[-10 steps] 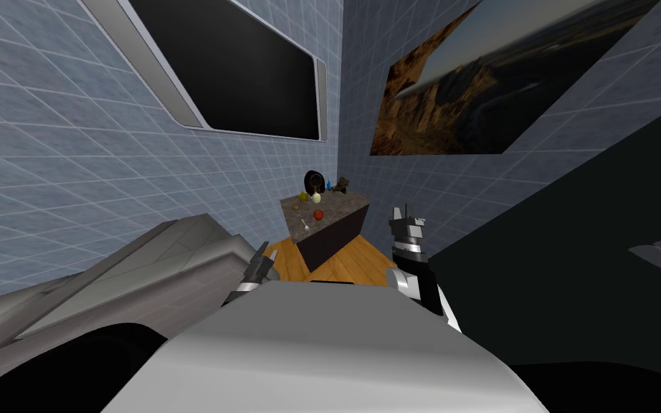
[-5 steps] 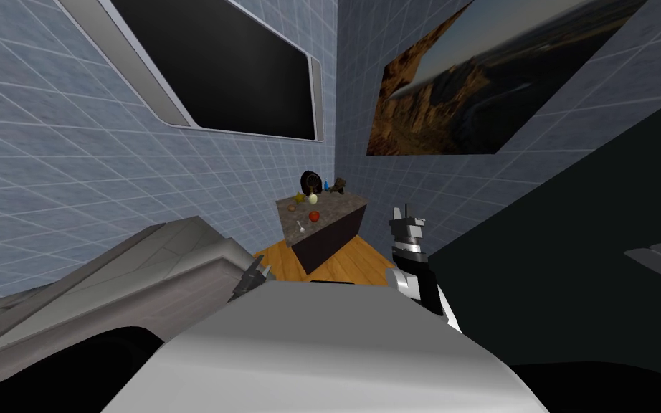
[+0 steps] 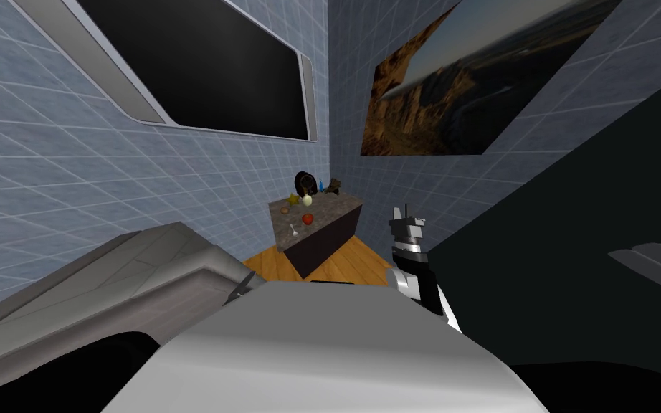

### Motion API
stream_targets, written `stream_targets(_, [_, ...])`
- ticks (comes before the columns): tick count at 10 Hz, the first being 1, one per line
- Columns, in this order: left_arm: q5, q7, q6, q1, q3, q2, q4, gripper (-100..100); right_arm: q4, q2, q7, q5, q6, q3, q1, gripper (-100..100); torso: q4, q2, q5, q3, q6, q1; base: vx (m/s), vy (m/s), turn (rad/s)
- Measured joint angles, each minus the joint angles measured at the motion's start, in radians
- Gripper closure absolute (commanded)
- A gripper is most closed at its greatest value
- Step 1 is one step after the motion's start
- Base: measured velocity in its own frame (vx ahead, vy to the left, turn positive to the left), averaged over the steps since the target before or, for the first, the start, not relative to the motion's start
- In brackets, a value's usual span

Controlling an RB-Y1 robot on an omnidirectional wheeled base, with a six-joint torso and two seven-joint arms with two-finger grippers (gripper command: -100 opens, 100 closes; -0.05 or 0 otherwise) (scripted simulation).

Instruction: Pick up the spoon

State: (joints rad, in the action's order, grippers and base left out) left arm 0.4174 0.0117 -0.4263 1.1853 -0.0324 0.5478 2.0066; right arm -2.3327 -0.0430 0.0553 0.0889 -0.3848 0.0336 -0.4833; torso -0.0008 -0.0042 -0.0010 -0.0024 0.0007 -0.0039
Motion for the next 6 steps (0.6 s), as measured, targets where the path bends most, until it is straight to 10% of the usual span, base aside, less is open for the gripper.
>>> stream_targets(6, [0.113, -0.061, 0.029, 0.168, 0.009, 0.120, -0.061, -100, 0.000, 0.000, 0.000, 0.000, 0.000, 0.000, 0.000, 0, 0.000, -0.001, 0.000, -0.001, 0.000, 0.000, 0.077, -0.064, -0.099])
